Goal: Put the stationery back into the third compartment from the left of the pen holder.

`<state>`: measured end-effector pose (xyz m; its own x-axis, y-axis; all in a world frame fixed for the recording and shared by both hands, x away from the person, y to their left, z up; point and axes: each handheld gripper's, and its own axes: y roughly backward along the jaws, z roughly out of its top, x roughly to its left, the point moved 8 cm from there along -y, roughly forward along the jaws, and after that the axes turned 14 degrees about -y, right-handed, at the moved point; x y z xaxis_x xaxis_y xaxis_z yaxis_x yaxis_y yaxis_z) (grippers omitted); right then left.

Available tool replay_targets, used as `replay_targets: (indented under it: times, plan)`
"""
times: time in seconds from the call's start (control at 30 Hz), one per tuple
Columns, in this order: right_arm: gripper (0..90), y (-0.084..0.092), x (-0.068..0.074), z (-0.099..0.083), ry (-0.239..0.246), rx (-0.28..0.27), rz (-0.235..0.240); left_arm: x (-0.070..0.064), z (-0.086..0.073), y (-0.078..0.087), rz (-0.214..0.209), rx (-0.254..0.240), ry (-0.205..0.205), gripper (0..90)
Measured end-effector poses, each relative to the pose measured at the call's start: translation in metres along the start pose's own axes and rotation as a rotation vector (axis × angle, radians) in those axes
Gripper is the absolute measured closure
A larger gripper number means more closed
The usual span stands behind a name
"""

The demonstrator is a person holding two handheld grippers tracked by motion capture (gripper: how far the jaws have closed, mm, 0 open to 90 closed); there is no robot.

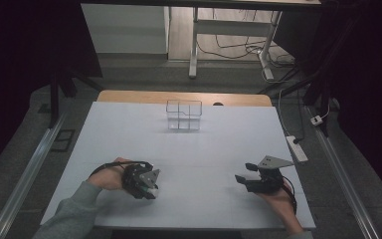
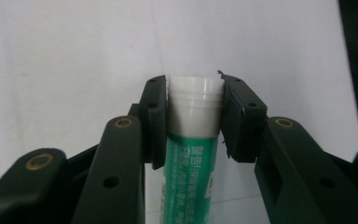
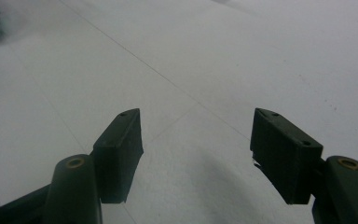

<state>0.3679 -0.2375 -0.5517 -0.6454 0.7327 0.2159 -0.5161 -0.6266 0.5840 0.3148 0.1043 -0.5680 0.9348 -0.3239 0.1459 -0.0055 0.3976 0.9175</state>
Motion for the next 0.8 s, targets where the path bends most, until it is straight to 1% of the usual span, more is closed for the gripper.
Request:
replay_targets:
  times: [0.07, 0.1, 0.13, 0.17, 0.2, 0.3, 0.37, 0.47, 0.63, 0.8]
  plan:
    - [32.9, 0.0, 0.0, 0.0, 0.001, 0.003, 0.002, 0.003, 0.0, 0.007, 0.027, -0.046, 0.037, 64.0]
    - [32.9, -0.001, 0.001, 0.0, 0.002, 0.002, 0.007, 0.004, 0.001, 0.01, 0.05, -0.08, 0.062, 64.1]
    - [32.9, -0.001, 0.001, 0.0, 0.005, -0.001, 0.007, 0.006, 0.001, 0.013, 0.061, -0.11, 0.085, 64.1]
    - [32.9, -0.001, 0.002, 0.0, 0.005, -0.003, 0.011, 0.008, 0.001, 0.016, 0.082, -0.136, 0.103, 64.1]
    - [32.9, -0.001, 0.002, 0.0, 0.004, -0.003, 0.011, 0.01, 0.0, 0.019, 0.104, -0.148, 0.121, 64.1]
    - [32.9, 0.0, 0.001, 0.0, 0.003, -0.001, 0.007, 0.015, -0.003, 0.025, 0.138, -0.182, 0.164, 64.1]
    - [32.9, 0.0, 0.001, 0.0, 0.004, -0.003, 0.006, 0.017, -0.006, 0.028, 0.145, -0.213, 0.187, 64.1]
    - [32.8, 0.0, 0.001, 0.001, 0.003, -0.005, 0.006, 0.021, -0.01, 0.032, 0.172, -0.26, 0.242, 64.1]
    - [32.8, 0.001, 0.0, 0.001, 0.004, -0.008, 0.001, 0.027, -0.015, 0.041, 0.243, -0.301, 0.311, 64.1]
    - [32.8, 0.001, 0.0, 0.001, 0.006, -0.007, 0.0, 0.032, -0.019, 0.048, 0.298, -0.335, 0.375, 64.1]
